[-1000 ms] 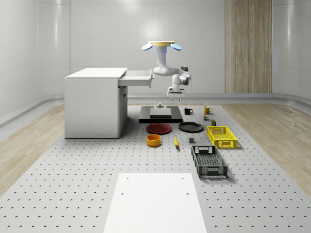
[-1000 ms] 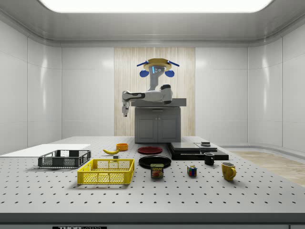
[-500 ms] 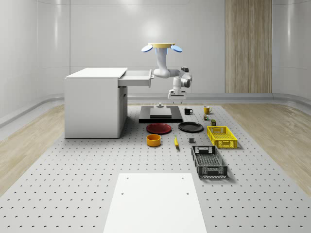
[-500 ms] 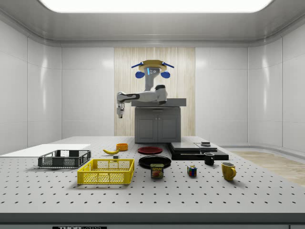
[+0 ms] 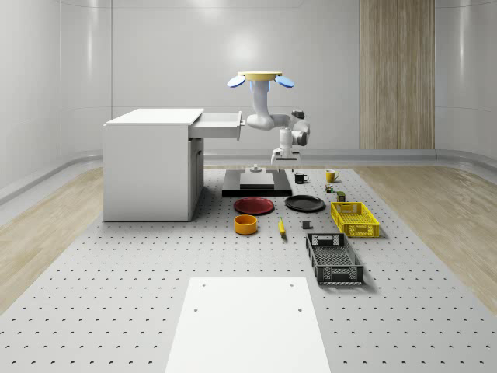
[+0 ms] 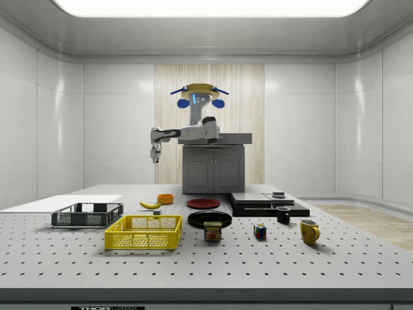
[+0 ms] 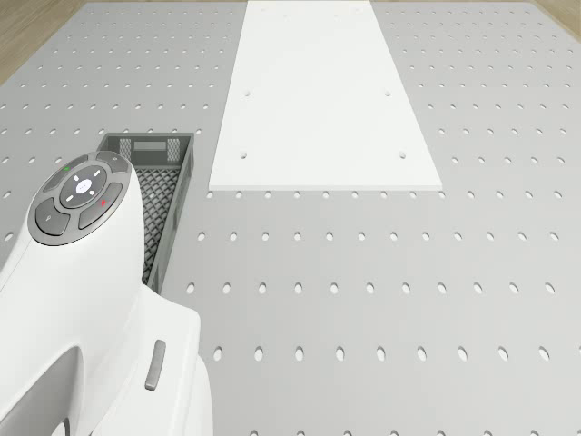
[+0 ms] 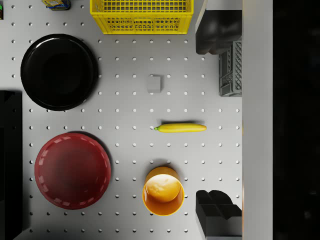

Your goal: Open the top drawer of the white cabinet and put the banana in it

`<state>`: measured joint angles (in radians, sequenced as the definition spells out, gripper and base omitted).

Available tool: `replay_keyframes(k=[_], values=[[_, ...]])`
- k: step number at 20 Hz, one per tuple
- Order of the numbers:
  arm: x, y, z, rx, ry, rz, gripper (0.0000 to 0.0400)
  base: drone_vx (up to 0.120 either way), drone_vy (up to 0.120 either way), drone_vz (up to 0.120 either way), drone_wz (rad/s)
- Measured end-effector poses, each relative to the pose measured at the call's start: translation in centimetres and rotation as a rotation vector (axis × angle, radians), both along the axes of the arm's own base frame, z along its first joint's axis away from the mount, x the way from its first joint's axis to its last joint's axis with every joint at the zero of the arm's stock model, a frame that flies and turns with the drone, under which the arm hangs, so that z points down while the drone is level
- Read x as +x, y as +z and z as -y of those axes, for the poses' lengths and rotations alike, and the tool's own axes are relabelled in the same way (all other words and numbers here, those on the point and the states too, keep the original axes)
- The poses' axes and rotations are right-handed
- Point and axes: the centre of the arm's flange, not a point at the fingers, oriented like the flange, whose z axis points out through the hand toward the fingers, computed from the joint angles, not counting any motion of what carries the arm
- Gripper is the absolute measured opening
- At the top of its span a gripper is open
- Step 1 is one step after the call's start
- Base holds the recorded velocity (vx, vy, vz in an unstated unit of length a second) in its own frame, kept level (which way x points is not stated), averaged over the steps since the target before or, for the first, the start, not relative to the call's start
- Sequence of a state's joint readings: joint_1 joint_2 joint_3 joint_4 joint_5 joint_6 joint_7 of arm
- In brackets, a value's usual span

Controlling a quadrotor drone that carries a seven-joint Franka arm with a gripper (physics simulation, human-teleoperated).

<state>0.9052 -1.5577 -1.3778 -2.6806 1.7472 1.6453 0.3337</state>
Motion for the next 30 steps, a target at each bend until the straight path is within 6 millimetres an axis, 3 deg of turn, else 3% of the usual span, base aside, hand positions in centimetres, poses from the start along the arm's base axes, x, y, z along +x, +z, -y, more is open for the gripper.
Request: replay_keyframes(k=[9,22,30], values=[[0.0,0.0,0.0,0.000,0.000,0.000,0.0400,0.120,0.000,-0.120,0.000],[0.0,0.0,0.0,0.000,0.000,0.000,0.0400,0.120,0.000,0.000,0.000],[0.0,0.0,-2.1,0.000,-0.001,0.000,0.0400,0.005,0.000,0.000,0.000]])
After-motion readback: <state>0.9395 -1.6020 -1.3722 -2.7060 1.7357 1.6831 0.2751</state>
